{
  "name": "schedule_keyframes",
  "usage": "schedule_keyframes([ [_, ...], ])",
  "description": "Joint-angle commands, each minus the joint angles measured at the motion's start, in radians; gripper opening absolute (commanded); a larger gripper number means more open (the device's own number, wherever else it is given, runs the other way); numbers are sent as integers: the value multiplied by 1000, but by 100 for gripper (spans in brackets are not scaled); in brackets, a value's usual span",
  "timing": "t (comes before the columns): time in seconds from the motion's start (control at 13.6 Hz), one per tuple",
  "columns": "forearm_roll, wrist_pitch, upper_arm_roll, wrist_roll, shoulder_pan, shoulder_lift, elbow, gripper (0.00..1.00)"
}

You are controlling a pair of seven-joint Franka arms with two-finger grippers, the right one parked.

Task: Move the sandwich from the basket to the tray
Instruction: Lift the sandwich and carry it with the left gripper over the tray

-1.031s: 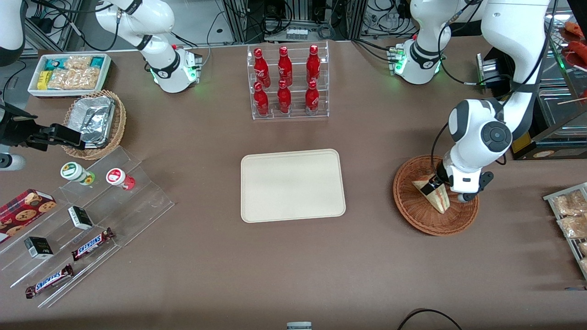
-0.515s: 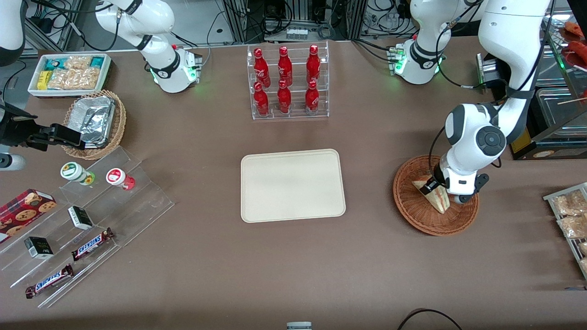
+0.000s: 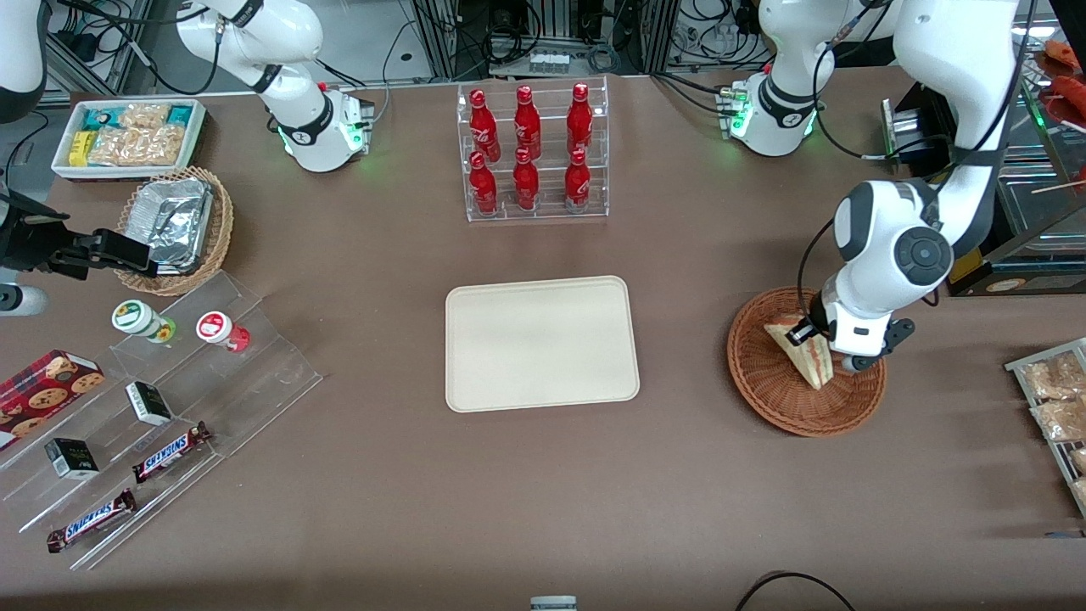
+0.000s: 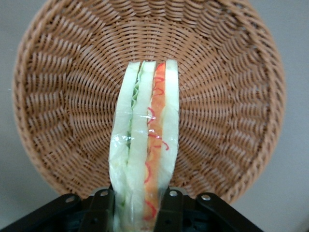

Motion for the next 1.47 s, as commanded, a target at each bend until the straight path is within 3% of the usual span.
schedule_keyframes([
  [0.0, 8, -134, -57, 11, -6, -6, 107, 0],
  [0.74, 37, -192, -322, -41, -34, 172, 357, 0],
  [1.03, 149, -194, -322, -203, -161, 290, 484, 0],
  [1.4, 158, -246, -316, -244, -299, 442, 682, 0],
])
